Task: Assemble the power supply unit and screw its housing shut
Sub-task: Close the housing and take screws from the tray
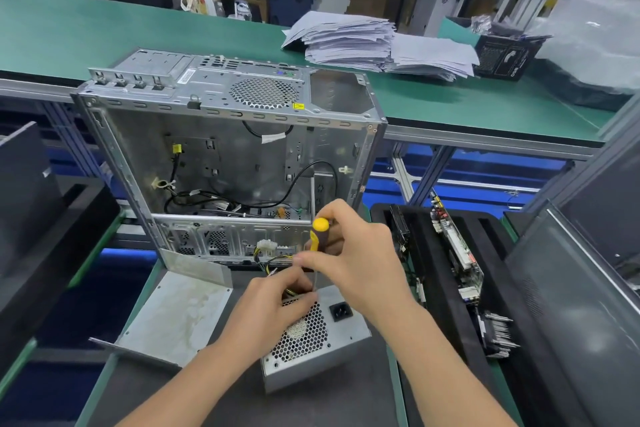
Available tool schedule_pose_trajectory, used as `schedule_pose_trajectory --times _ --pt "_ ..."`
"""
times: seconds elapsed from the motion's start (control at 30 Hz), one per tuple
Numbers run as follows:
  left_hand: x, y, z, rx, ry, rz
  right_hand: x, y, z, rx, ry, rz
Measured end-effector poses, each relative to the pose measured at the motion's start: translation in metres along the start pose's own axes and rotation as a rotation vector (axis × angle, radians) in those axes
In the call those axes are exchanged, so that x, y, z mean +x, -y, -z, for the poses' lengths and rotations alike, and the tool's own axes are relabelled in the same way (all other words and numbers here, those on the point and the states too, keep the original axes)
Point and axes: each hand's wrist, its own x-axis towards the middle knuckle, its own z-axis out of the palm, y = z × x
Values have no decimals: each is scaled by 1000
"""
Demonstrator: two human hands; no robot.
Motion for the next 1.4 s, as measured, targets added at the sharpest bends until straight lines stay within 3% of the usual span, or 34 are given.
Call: schedule_pose_trajectory --times 0.07,0.13,0.23,0.3,0.37,0.5,0.63,0.73,0.77,0.87,0.93,1.13,1.23,1.3,1.4 --pt "0 0 0 2 3 -8 -1 1 -8 -135 -113 -5" --pt "0 0 1 -5 14 -6 -3 2 -10 -230 -118 106" --pt "0 0 0 -6 3 -15 -1 -1 6 -139 169 275" --pt "-1 1 0 -14 -7 -19 1 -1 18 -45 402 281" --pt "-1 2 -1 -26 4 -16 2 0 22 -13 458 255" --pt "-1 0 -1 -18 1 -21 2 1 16 -66 281 218" --pt "-1 2 -1 -19 10 -12 -4 4 -4 -246 -56 132" --pt "-2 0 0 -26 2 -18 -9 7 -13 -329 -120 219" --pt "-2 -1 1 -27 -4 -26 -8 7 -10 -293 -49 241" --pt "-3 -1 0 -22 -28 -31 -3 10 6 -70 402 163" --pt "-4 0 -1 -18 -27 -17 -2 11 12 -31 489 148" --pt "-3 1 -1 2 -13 -5 -5 5 -7 -224 -10 133" --pt "-2 2 -2 -26 3 -12 -7 5 -16 -306 -99 174" --pt "-3 1 -2 -48 -10 -27 -5 5 -12 -185 19 142" --pt "-3 1 -2 -59 -50 -14 0 6 5 6 439 83"
